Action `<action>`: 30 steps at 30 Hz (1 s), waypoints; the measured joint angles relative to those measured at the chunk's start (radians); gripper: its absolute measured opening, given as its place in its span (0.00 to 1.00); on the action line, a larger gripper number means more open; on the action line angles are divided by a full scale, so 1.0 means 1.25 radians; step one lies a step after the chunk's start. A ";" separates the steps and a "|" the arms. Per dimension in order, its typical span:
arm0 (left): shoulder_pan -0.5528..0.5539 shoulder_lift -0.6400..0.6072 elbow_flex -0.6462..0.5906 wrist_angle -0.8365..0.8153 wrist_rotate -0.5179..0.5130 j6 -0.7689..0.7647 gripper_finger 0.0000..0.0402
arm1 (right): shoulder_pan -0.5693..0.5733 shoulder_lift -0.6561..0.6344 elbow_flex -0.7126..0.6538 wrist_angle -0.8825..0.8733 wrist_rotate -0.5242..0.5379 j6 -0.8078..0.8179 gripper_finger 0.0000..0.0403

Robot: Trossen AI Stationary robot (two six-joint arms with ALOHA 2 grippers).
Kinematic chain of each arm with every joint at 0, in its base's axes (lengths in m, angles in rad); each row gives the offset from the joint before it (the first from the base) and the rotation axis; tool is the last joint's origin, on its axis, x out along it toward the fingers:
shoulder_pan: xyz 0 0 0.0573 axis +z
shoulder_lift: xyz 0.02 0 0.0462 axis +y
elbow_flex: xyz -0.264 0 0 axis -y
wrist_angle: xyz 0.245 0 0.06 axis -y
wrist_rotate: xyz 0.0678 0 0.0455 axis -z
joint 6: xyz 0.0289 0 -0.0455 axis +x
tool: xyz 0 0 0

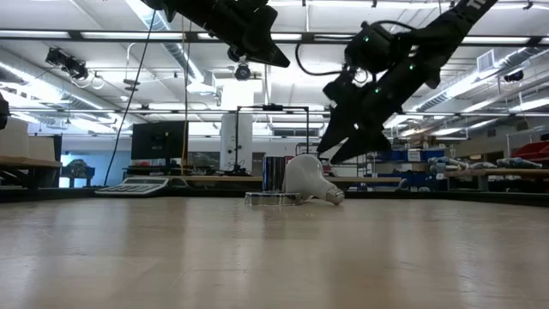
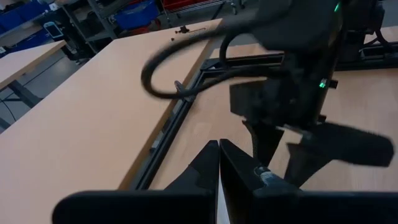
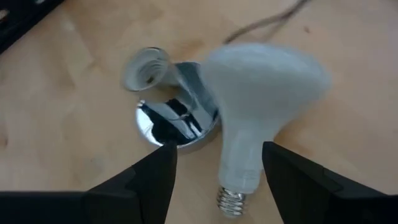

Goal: Screw lightbulb
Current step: Return to Home Position

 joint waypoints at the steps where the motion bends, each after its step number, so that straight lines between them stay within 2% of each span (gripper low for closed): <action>1: 0.000 0.000 0.000 0.000 0.000 0.000 0.05 | 0.003 -0.012 0.000 -0.004 0.000 -0.025 0.60; 6: 0.000 0.000 0.000 0.000 0.000 0.000 0.05 | 0.028 -0.070 0.000 -0.040 -0.002 -0.142 0.56; 10: 0.000 0.000 0.000 0.000 0.000 0.000 0.05 | 0.067 -0.115 0.000 -0.054 -0.003 -0.226 0.49; 17: 0.000 0.000 0.000 0.000 0.000 0.000 0.05 | 0.134 -0.159 -0.022 -0.083 0.004 -0.307 0.22; 21: 0.000 0.000 0.000 0.000 0.000 0.000 0.05 | 0.166 -0.167 -0.059 -0.036 0.007 -0.338 0.05; 30: 0.000 0.000 0.000 0.001 0.000 0.001 0.05 | 0.200 -0.247 -0.235 0.164 0.029 -0.360 0.02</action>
